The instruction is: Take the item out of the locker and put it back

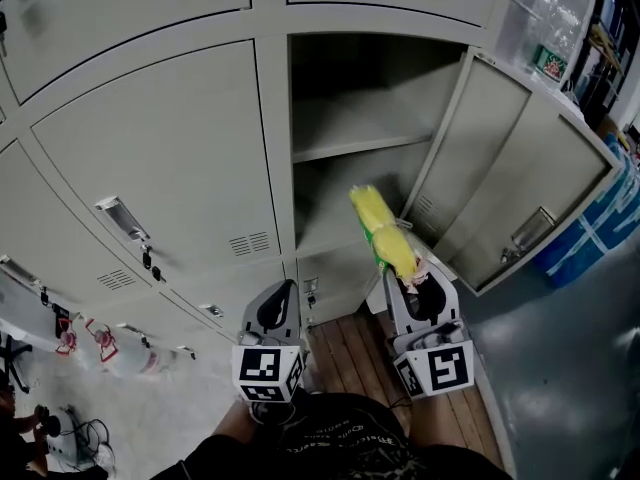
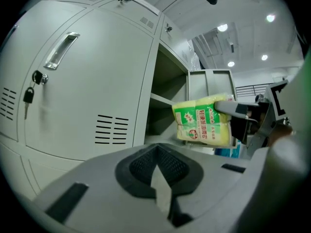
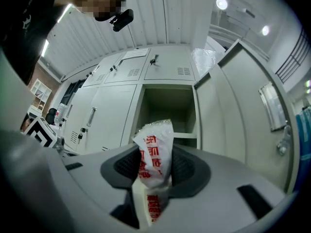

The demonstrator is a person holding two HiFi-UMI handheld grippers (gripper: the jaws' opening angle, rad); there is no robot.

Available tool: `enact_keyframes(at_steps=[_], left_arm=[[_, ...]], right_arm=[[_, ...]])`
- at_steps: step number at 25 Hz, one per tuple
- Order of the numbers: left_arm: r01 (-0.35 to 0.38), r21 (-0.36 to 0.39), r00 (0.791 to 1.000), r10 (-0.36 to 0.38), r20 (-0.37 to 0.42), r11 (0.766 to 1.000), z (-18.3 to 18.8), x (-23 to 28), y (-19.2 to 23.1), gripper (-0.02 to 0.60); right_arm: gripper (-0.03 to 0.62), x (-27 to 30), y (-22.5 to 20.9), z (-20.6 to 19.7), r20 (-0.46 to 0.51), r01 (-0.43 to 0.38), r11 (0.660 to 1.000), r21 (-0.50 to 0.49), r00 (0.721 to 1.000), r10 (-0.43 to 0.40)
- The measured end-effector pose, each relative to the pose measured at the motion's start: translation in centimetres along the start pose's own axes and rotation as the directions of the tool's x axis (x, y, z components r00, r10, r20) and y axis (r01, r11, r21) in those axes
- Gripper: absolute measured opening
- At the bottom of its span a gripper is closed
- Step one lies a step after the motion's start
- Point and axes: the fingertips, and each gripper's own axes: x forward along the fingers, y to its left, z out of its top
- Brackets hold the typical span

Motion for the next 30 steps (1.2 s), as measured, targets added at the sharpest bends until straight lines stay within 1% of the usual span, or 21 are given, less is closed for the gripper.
enact_keyframes(at_steps=[7,16,24,30], left_arm=[[0.003,0.001,1.0,-0.003,0.004,1.0,-0.1,0.0,-0.6,0.003],[-0.004,0.005,1.0,0.004,0.0,1.0,-0.2,0.1,-1.1,0.003],[-0.016,0.001,1.0,0.016,-0.005,1.0,-0.2,0.3,-0.7,0.003],[-0.026,0.014,1.0,0.026,-0.005,1.0,-0.1,0.8,-0.1,0.005]], right_arm=[[0.146,-1.5,0.7,-3.0,-0.068,0.003,0.999,0.052,0.998,0.0],[0.146,-2.2,0.5,-4.4,-0.098,0.0,0.998,0.069,0.995,0.007],[0.146,-1.6,0.0,-4.3,-0.097,0.001,0.999,0.049,0.995,0.004],[0.146,-0.6,-0.3,-3.7,-0.084,-0.001,1.0,0.022,0.996,0.002]])
